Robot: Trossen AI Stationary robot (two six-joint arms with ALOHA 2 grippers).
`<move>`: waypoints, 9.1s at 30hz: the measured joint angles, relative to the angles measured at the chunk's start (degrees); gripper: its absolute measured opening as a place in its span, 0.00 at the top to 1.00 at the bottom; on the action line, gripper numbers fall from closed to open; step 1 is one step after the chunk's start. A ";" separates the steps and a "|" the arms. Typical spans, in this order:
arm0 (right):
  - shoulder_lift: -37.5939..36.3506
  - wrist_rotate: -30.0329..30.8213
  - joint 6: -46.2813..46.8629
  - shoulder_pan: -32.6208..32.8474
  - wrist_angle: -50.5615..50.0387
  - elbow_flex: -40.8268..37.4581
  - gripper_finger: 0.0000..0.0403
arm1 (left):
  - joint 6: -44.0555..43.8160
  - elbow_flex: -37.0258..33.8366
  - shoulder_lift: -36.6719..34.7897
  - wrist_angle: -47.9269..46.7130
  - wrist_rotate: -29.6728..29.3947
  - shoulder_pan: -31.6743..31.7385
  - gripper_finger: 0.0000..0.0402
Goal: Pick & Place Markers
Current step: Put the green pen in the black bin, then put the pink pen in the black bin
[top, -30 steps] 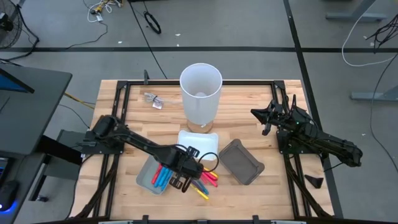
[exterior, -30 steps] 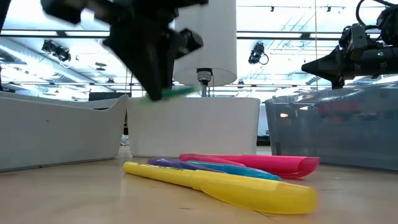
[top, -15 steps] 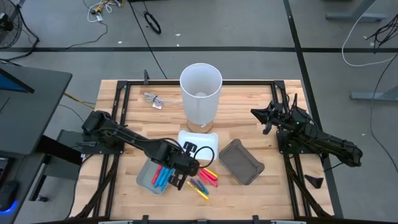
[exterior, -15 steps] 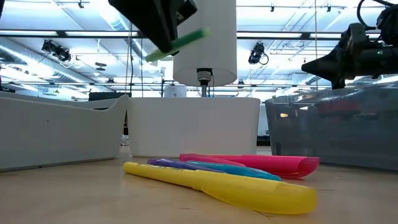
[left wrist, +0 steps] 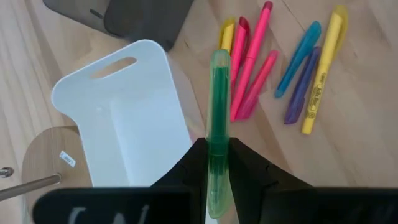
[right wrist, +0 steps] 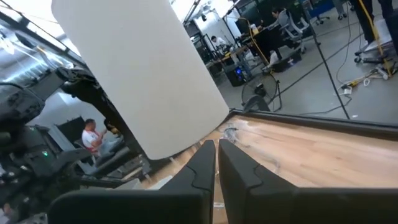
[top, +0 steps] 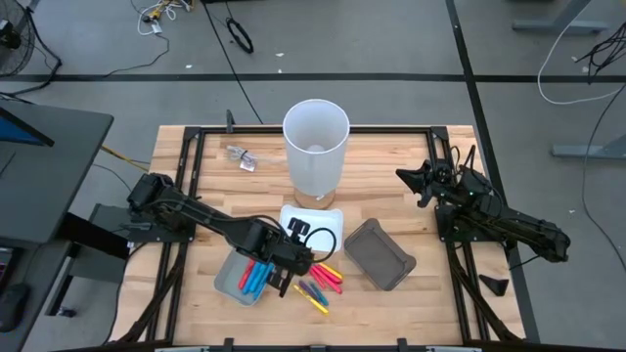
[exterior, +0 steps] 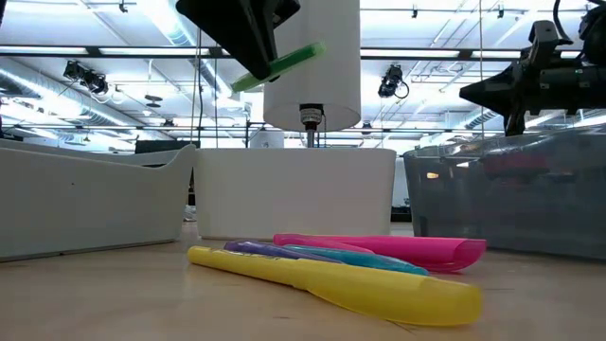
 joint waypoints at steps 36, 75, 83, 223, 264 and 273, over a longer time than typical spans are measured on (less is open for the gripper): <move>21.02 -13.17 10.07 10.69 -4.08 23.34 0.53 | 17.63 0.00 0.01 -0.25 -10.51 -0.09 0.88; 69.46 15.32 42.91 47.32 10.84 40.64 0.53 | 49.72 -0.02 0.03 19.20 -42.66 -10.78 0.88; 77.86 17.15 44.20 50.44 18.33 43.19 0.53 | 54.63 -0.02 0.05 25.70 -46.19 -13.60 0.88; 90.95 13.97 38.75 53.61 -59.62 56.01 0.94 | 9.46 -0.02 0.06 13.98 -43.92 -20.52 0.48; 98.09 17.64 41.05 57.22 -58.90 56.01 0.89 | 6.94 -0.02 0.06 12.83 -43.92 -20.62 0.48; 98.05 18.49 39.30 57.22 -58.92 56.01 0.63 | 6.94 -0.02 0.05 12.83 -43.84 -20.63 0.48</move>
